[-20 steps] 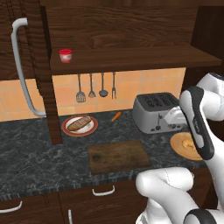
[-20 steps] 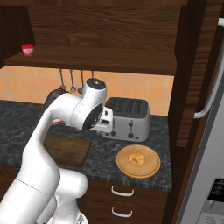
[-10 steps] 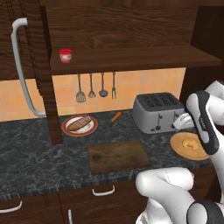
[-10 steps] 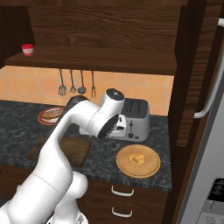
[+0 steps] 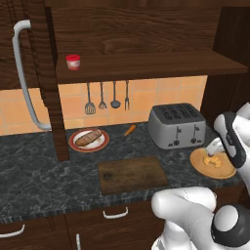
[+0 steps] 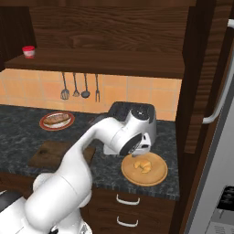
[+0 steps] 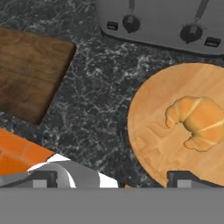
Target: From the different types of pastries on the counter, select a croissant and place it on the cutting board. Then retrieve a jar of jam from the cabinet and place it alongside the croissant on the cutting board.
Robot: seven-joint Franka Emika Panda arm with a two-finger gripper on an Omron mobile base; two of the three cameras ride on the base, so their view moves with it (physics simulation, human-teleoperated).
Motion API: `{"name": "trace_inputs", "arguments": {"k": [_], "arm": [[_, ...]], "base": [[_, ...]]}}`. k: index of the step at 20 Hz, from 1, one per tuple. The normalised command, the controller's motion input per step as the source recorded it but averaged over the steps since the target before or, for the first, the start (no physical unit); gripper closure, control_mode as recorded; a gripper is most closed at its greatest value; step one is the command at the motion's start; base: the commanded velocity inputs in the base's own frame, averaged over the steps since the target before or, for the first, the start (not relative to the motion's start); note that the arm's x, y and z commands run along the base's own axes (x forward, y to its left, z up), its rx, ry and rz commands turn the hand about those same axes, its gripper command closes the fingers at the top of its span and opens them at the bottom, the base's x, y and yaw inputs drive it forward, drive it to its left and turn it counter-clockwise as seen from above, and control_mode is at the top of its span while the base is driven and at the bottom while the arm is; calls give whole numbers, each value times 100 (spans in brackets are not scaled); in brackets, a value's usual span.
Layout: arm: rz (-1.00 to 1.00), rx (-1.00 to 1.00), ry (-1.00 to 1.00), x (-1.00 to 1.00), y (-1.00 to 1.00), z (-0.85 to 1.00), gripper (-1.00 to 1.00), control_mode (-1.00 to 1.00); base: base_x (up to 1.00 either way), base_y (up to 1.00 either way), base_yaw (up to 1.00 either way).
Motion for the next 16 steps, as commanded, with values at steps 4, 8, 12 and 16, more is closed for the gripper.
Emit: {"name": "trace_inputs", "arguments": {"k": [4, 8, 12, 16], "arm": [[0, -23, -8, 45, -12, -23, -100, -100], [9, -18, -5, 40, -4, -24, -100, -100], [11, -8, 0, 22, -42, -32, -100, -100], [6, -1, 3, 19, -34, -7, -100, -100]], "base": [[0, 0, 0], [0, 0, 0], [0, 0, 0], [0, 0, 0]]}}
